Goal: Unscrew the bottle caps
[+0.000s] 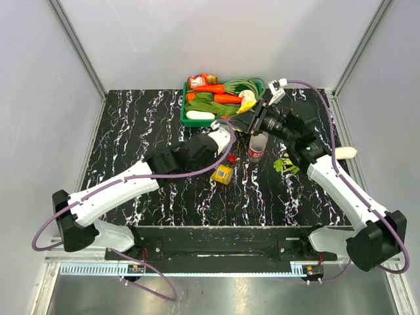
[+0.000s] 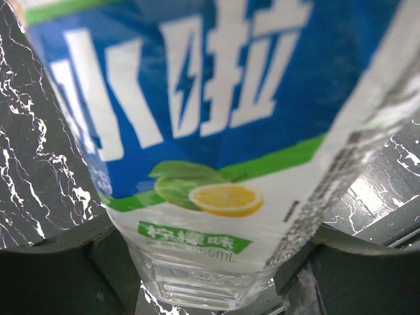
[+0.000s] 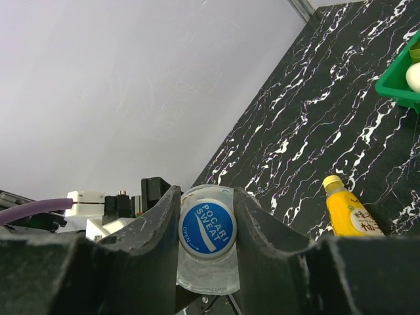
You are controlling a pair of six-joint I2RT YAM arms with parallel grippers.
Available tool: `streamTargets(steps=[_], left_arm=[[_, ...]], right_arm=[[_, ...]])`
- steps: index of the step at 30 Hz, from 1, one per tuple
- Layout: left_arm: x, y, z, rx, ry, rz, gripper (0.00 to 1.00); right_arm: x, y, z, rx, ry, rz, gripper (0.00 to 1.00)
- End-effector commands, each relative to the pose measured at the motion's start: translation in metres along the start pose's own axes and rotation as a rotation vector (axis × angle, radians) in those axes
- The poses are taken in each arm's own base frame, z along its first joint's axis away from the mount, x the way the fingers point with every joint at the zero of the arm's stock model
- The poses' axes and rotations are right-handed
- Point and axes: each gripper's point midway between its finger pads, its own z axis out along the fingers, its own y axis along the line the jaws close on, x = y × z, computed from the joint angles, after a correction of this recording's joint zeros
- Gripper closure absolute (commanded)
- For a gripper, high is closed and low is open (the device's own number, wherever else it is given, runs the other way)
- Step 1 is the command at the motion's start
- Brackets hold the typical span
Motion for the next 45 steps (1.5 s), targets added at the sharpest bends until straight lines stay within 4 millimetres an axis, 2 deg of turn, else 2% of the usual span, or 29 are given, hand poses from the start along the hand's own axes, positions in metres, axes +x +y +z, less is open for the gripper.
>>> streamTargets(steps=[1,8,13,23,30,35,40,45], left_arm=[[-0.017,-0.002,-0.005,0.012,-0.069,-0.042,0.36],[-0.016,-0.016,-0.004,0.144,-0.094,-0.084,0.36],[-0.020,-0.033,-0.015,0.335,-0.160,-0.137,0.36],[-0.021,-0.067,-0.043,0.663,-0.228,-0.111,0.35],[-0.025,-0.082,-0.065,0.811,-0.262,-0.074,0.34],[-0.026,-0.080,-0.064,0.807,-0.261,-0.084,0.33],[-0.020,-0.066,-0.044,0.728,-0.238,-0.143,0.33],[-0.008,-0.049,-0.022,0.668,-0.200,-0.227,0.34]], right_arm=[[-0.015,0.021,-0.006,-0.052,-0.043,-0.070,0.85],[-0.017,0.026,-0.012,-0.063,-0.060,-0.122,1.00],[-0.020,0.040,-0.019,-0.115,-0.082,-0.184,1.00],[-0.008,0.099,-0.037,-0.426,0.003,-0.342,1.00],[-0.005,0.114,-0.048,-0.494,0.010,-0.404,1.00],[-0.011,0.117,-0.051,-0.477,-0.031,-0.414,1.00],[-0.012,0.111,-0.054,-0.439,-0.050,-0.414,1.00],[-0.003,0.093,-0.058,-0.354,-0.052,-0.414,1.00]])
